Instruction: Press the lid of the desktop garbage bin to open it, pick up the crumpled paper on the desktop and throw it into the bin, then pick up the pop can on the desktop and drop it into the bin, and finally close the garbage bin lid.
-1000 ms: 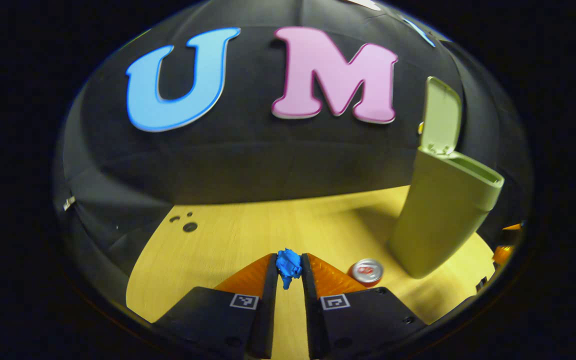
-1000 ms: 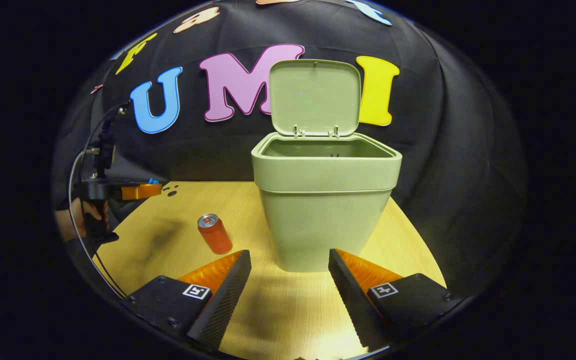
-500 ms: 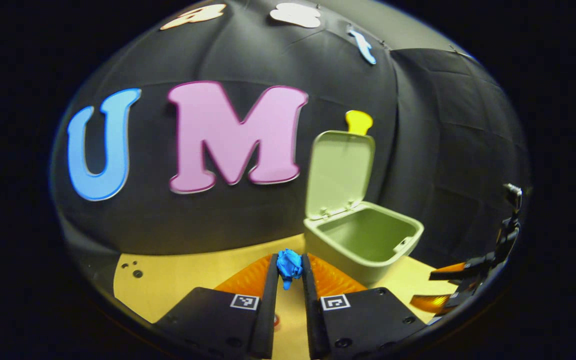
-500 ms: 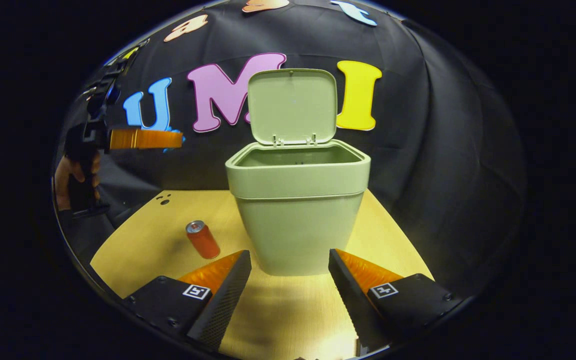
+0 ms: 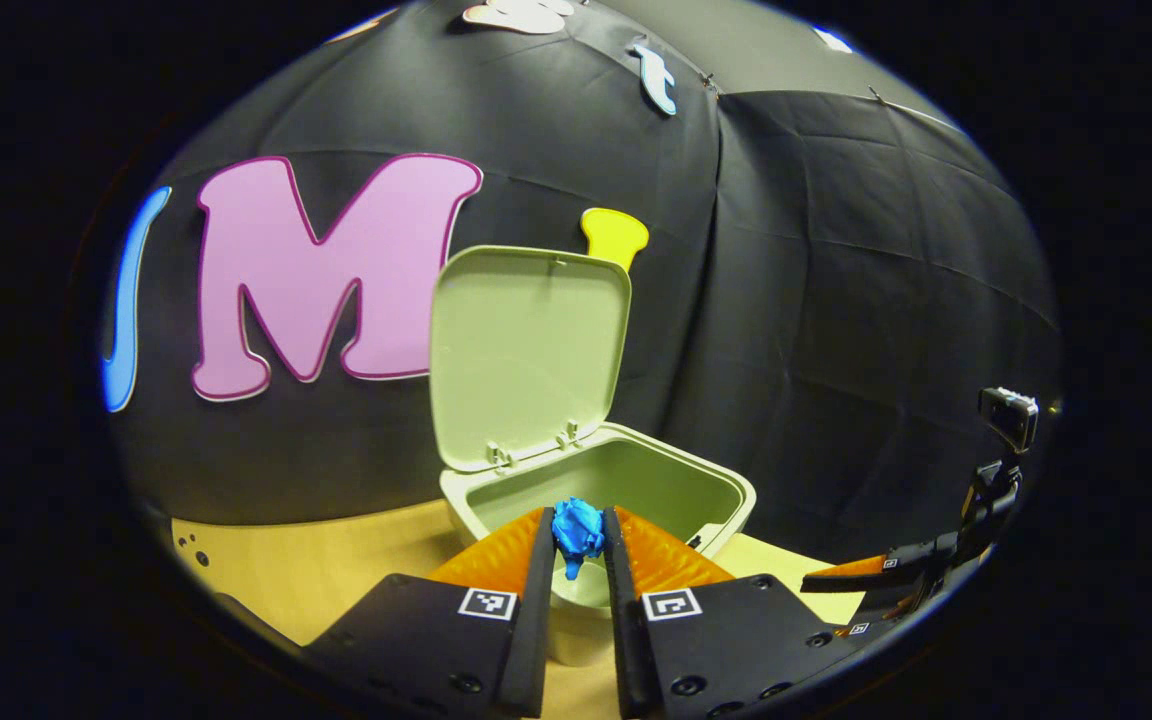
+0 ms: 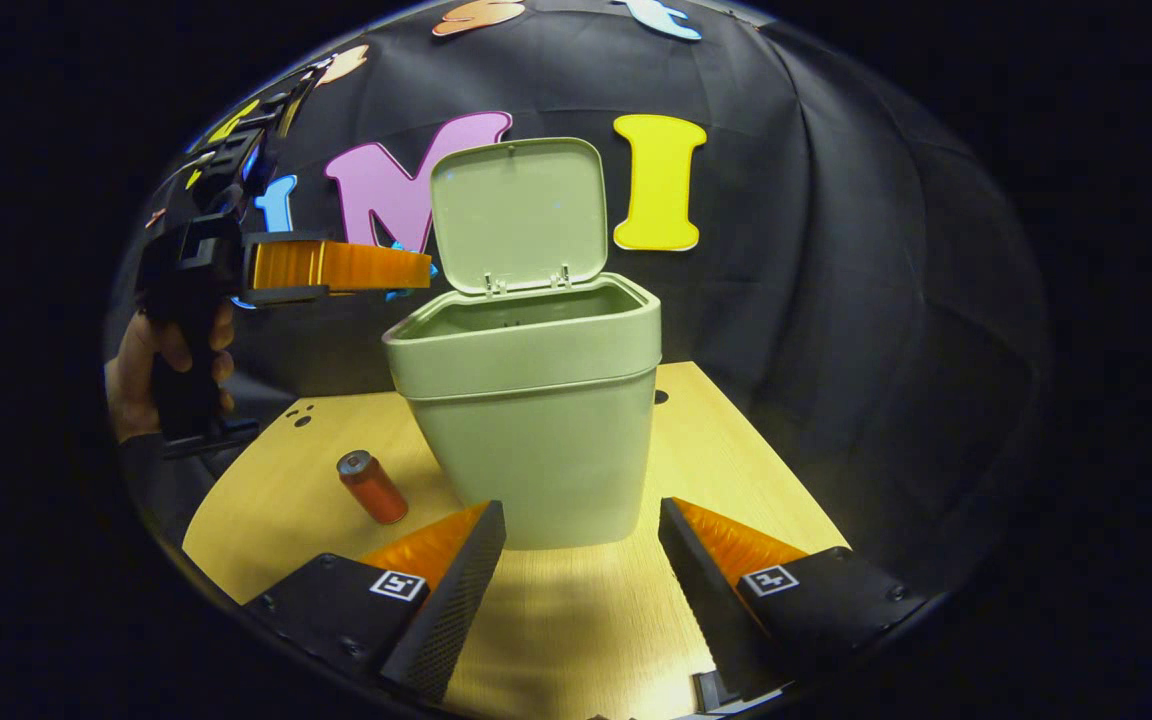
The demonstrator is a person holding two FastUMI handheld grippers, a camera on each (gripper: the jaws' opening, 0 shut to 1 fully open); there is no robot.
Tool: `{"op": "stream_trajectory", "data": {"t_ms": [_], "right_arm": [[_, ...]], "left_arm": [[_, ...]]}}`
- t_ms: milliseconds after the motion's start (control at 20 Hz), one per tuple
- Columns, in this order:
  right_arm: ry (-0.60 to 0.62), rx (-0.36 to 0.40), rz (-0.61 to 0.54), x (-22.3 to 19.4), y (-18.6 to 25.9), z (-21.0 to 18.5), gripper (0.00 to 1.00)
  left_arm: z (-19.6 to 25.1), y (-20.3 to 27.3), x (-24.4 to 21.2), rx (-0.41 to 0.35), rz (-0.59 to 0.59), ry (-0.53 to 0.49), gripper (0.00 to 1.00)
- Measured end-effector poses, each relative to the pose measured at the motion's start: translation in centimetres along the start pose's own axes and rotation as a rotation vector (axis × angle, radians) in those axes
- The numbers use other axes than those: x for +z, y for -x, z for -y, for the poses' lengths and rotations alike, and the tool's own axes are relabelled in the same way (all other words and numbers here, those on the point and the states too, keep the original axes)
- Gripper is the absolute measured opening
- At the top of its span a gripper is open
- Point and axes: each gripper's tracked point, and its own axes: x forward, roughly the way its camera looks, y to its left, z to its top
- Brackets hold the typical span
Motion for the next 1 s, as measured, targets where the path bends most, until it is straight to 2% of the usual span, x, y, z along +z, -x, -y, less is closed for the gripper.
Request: {"op": "stream_trajectory", "data": {"t_ms": [200,350,400,500,550,600,800,1000], "right_arm": [[0.02,0.002,-0.003,0.2,0.2,0.4,0.99],[0.023,0.008,-0.009,0.3,0.0,0.2,0.99],[0.026,0.011,-0.011,0.3,-0.1,0.0,0.99],[0.039,0.017,-0.014,0.2,-0.1,-0.3,0.99],[0.043,0.02,-0.016,0.2,-0.1,-0.5,0.99],[0.045,0.024,-0.016,0.2,-0.1,-0.8,0.99],[0.053,0.035,-0.015,0.1,0.0,-1.9,0.99],[0.063,0.062,-0.027,-0.4,-0.2,-3.9,0.99]], "left_arm": [[0.4,-1.5,-1.1,-0.012,-0.02,0.012,0.33],[0.2,-1.8,-2.0,0.002,-0.034,0.016,0.52],[0.2,-1.8,-1.9,0.002,-0.03,0.02,0.55],[0.1,-1.4,-1.3,0.001,0.0,0.02,0.74],[-0.3,-1.2,-1.1,0.012,0.005,0.014,0.92],[-0.6,-0.8,-1.1,0.02,0.008,0.014,0.96],[-3.1,1.8,-1.0,0.084,0.044,0.038,0.99],[-7.3,6.0,-2.4,0.19,0.048,0.03,0.99]]}}
